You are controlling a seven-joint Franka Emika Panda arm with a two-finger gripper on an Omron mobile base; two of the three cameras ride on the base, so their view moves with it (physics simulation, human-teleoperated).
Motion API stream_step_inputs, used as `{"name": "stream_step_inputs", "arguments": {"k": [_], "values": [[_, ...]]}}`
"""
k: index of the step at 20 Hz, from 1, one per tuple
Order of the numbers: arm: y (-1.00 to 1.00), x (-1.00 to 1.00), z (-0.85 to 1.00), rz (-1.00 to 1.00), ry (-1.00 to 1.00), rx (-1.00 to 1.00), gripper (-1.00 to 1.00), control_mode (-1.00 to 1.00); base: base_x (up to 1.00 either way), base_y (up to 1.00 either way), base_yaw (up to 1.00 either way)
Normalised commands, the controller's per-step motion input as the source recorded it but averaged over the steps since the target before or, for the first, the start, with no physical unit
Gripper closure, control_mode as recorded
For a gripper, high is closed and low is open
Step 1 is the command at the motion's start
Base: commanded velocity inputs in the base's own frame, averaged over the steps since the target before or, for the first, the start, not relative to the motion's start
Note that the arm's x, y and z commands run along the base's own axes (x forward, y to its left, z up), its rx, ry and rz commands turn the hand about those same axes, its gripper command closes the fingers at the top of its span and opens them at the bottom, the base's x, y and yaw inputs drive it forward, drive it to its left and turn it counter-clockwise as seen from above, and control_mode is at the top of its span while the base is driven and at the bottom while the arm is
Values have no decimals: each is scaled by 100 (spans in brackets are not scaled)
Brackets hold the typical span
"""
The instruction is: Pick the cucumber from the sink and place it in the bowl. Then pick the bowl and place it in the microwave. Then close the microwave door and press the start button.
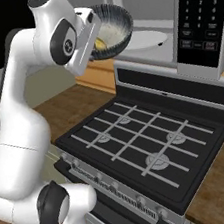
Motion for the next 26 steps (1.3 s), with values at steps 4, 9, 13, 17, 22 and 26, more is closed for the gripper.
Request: {"name": "stream_step_inputs", "arguments": {"k": [4, 9, 13, 17, 22, 26], "values": [[-42, 58, 0, 0, 0, 0, 100, -100, 0, 0, 0], [-35, 79, 2, 0, 6, 0, 100, -100, 0, 0, 0], [-25, 76, 6, 0, 6, 0, 100, -100, 0, 0, 0], [-11, 76, 1, 0, 6, 0, 100, -100, 0, 0, 0], [-3, 59, -6, 1, 1, 0, 100, -100, 0, 0, 0], [-3, 46, -25, 1, 0, 0, 100, -100, 0, 0, 0]]}}
